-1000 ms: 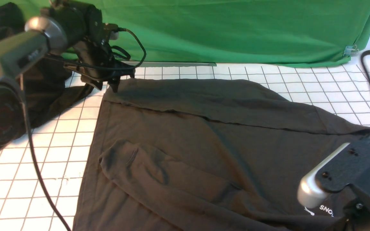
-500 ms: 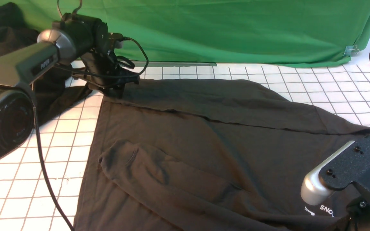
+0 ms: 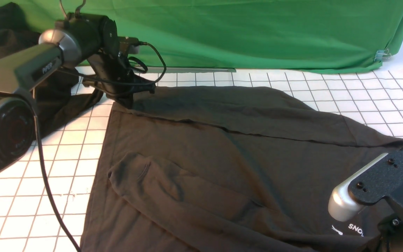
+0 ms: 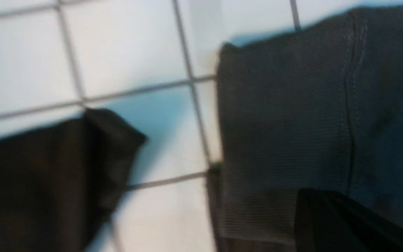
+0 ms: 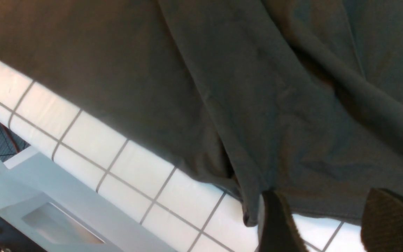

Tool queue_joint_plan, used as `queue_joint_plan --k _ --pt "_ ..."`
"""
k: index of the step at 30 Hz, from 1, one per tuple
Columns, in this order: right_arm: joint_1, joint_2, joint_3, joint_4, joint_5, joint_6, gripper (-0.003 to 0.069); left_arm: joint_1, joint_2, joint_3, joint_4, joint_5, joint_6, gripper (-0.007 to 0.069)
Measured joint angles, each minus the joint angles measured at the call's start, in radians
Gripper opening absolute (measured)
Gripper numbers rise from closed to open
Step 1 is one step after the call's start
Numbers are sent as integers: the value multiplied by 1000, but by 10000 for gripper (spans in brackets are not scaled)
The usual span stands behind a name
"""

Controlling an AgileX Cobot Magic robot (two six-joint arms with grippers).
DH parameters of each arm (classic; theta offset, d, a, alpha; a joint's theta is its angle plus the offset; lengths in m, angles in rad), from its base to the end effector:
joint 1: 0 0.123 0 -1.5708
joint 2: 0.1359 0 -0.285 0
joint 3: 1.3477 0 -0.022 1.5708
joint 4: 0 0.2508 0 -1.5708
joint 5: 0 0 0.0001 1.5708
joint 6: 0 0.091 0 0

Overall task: Fold a long-sleeved shirt over a white checkered tablecloth.
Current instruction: 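Grab the top left corner of the dark shirt with the left gripper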

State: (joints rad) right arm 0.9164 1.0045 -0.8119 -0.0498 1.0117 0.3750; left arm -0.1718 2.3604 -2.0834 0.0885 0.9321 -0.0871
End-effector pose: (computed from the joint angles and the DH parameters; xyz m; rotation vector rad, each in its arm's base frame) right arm 0.1081 0.1346 0.2958 -0.7525 2.6265 0.3267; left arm 0.5111 -0.0821 0.1869 0.1628 2.6811 0.0316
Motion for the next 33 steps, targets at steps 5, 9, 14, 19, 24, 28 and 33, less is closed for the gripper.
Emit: queue_joint_plan --k 5,9,14,19,24,28,33 --pt "0 0 0 0 0 0 327 0 -4 -10 81 -13 -45 36" --pt "0 0 0 0 0 0 327 0 11 -12 84 -26 -47 162" --pt "0 0 0 0 0 0 326 0 35 -12 85 -37 -47 333" --pt "0 0 0 0 0 0 326 0 36 -12 85 -45 -47 347" --pt "0 0 0 -3 0 0 326 0 36 -12 70 -41 -34 143" --pt "0 0 0 -3 0 0 326 0 36 -12 52 -31 -5 21" --pt "0 0 0 -3 0 1 326 0 34 -13 46 -3 -1 11"
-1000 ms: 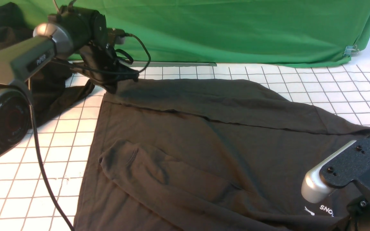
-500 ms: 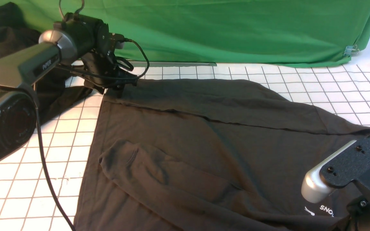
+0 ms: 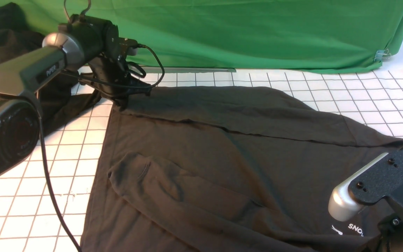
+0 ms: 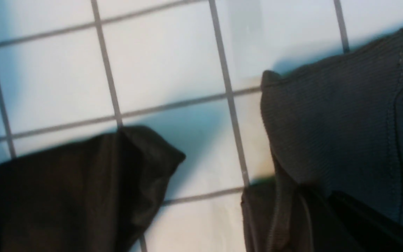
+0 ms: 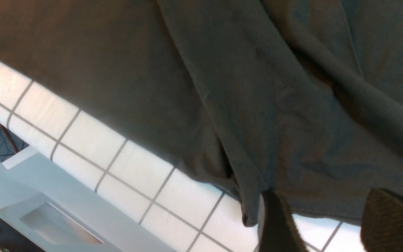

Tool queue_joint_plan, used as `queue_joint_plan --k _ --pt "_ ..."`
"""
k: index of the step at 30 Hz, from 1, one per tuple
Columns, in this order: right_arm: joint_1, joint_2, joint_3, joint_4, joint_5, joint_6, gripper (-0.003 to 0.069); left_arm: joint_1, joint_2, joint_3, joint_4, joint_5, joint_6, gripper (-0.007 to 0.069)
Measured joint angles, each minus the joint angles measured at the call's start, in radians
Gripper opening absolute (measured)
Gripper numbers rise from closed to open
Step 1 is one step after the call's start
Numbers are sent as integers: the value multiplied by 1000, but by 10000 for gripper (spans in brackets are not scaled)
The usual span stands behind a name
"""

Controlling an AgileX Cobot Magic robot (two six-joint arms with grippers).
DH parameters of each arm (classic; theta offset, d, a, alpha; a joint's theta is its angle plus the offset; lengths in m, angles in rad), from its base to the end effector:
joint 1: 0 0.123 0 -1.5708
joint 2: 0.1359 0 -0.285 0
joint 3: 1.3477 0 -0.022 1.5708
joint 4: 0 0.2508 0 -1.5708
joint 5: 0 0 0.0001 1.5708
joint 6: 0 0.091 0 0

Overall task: Fold a long-sleeved shirt over a white checkered tablecloth.
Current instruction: 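Grab the top left corner of the dark shirt with the left gripper, then fold the left side of the dark shirt inward over its body with the left gripper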

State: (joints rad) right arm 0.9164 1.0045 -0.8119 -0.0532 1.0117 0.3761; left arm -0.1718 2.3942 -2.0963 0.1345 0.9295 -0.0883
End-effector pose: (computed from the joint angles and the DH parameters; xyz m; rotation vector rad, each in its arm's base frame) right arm 0.1083 0.1345 0.2958 -0.7522 2.6251 0.3233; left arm 0.5152 -0.0795 0.1736 0.1893 2.6912 0.0914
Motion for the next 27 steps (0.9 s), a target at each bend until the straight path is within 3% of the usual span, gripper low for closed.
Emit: queue_joint_plan --k 9,14,17,19,22,24,25,27 --pt "0 0 0 -53 0 7 326 -2 -105 -13 -79 116 15 11" --pt "-51 0 0 -331 25 121 311 -8 -208 -16 -99 239 17 11" --pt "-139 5 -9 -391 25 128 252 -8 -234 -16 -127 272 17 11" --pt "-292 29 -29 -416 -7 94 165 -8 -261 -16 -168 284 19 11" --pt "-457 72 -49 -397 -68 31 107 -15 -301 -7 -177 285 12 11" --pt "-624 125 -84 -296 -109 -80 87 -18 -347 17 -188 285 -3 11" --pt "-637 130 -87 -271 -113 -91 86 -18 -351 20 -189 285 -3 11" --pt "-771 196 -124 -110 -133 -237 82 -19 -402 62 -197 285 -24 11"
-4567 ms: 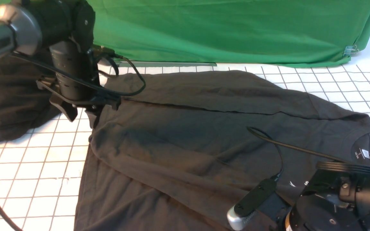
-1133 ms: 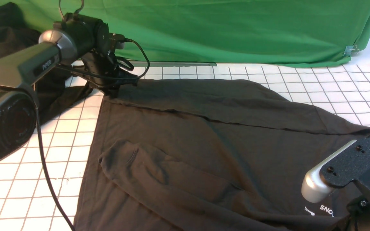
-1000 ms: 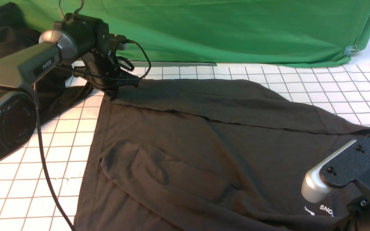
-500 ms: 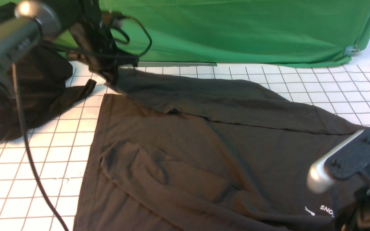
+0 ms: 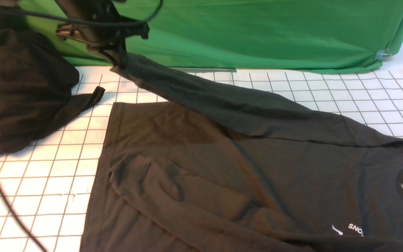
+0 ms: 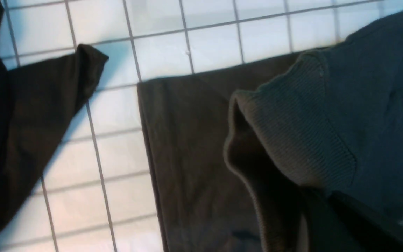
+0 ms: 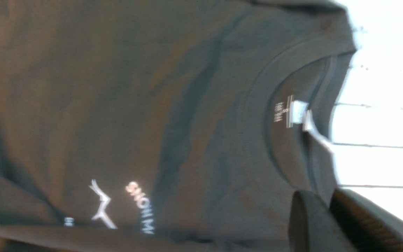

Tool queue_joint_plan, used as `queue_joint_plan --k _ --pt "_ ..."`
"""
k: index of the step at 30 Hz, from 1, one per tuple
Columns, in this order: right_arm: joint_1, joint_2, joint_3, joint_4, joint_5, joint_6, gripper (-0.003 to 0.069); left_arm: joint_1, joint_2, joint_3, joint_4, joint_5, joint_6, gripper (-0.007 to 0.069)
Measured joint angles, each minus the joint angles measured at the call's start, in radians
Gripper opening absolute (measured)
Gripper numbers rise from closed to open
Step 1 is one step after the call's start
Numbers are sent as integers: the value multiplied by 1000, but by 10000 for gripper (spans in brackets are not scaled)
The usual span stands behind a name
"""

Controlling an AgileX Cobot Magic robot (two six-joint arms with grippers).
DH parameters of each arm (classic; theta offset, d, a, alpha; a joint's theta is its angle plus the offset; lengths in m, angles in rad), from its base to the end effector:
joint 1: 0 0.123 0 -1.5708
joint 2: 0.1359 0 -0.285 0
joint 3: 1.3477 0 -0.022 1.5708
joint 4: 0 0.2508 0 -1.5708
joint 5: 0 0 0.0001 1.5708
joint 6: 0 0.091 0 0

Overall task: Fold a long-sleeved shirt over a white checkered tablecloth.
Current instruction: 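Fold the left side of the dark shirt inward over its body with the left gripper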

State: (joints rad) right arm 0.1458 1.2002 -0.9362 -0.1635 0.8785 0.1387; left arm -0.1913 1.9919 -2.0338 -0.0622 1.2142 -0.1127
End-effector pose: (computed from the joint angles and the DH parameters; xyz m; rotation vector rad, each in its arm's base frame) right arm 0.2286 0.0220 0.2994 -0.1023 2.6075 -0.1010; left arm 0.4299 -0.0887 0.3387 0.0950 2.6634 -0.1839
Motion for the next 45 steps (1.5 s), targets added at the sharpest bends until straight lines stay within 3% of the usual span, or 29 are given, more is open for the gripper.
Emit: queue_joint_plan --k 2,5,9,10,12,14,20,29,39,40,42,45 --pt "-84 75 -28 164 -54 -158 83 -6 -36 40 3 1 -13 11" --pt "-102 127 -44 231 -98 -232 96 -10 -51 62 3 4 -17 11" --pt "-89 325 -152 281 -128 -355 272 -11 -59 76 6 4 -26 11" --pt "-87 335 -152 282 -128 -360 281 -11 -59 76 7 4 -26 11" --pt "-49 449 -254 288 -135 -424 392 -11 -60 76 17 4 -27 11" --pt "-20 534 -326 291 -137 -451 438 -11 -60 76 21 4 -29 11" --pt "63 742 -535 285 -132 -496 463 -11 -60 77 24 4 -29 11" --pt "74 891 -633 245 -88 -500 461 -11 -60 77 53 4 -29 11" --pt "74 932 -635 225 -112 -500 383 -11 -60 77 62 4 -31 11" --pt "74 932 -635 223 -117 -498 323 -11 -60 77 62 4 -33 11" --pt "74 930 -635 222 -118 -494 125 -11 -60 77 62 4 -36 11" --pt "74 914 -635 219 -111 -493 43 -11 -60 77 62 4 -36 11"
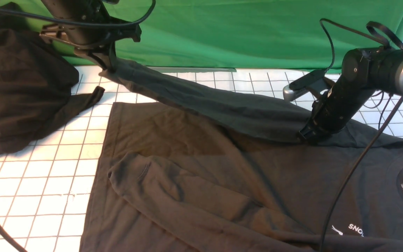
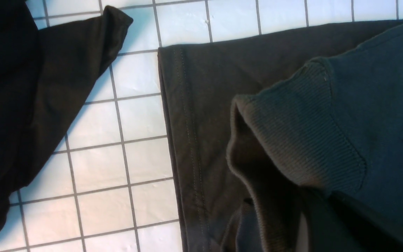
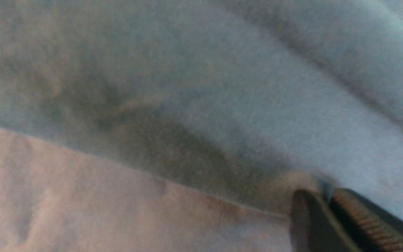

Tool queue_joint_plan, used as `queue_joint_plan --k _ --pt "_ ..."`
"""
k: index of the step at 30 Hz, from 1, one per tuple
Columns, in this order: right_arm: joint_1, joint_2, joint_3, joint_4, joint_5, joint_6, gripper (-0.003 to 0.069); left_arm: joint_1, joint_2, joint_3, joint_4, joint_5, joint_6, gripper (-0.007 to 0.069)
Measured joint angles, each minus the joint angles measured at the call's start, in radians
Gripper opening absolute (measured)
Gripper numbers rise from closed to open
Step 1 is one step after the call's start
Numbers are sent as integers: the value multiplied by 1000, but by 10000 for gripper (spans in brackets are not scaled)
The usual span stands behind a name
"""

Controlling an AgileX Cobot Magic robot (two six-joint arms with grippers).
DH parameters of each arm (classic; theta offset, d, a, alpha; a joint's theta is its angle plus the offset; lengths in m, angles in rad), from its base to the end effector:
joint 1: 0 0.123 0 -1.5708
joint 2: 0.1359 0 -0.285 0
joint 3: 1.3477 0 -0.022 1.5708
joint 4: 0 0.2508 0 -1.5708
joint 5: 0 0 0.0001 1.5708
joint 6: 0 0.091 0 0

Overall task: Fold a long-sleeved shirt over a white checkered tablecloth.
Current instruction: 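Fold the left side of the dark shirt inward over its body with the left gripper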

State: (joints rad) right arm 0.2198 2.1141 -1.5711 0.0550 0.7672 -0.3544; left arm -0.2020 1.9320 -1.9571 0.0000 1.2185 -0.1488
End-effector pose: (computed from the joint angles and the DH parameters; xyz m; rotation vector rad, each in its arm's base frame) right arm 0.4334 0.1004 0.1686 -0.7464 2.6899 0.0299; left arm 0.4147 -0.0849 0.3421 0.0713 2.6810 -0.1107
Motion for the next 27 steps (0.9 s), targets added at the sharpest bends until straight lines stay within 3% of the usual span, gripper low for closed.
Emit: queue_joint_plan --k 3,12,27 --pt "0 -55 0 -26 24 14 7 0 -8 0 0 0 -2 11" --pt "0 -170 1 -55 201 23 5 0 -96 70 -36 -4 -11 12" --pt "-14 -171 100 -55 259 20 6 0 -313 628 -117 -4 -78 12"
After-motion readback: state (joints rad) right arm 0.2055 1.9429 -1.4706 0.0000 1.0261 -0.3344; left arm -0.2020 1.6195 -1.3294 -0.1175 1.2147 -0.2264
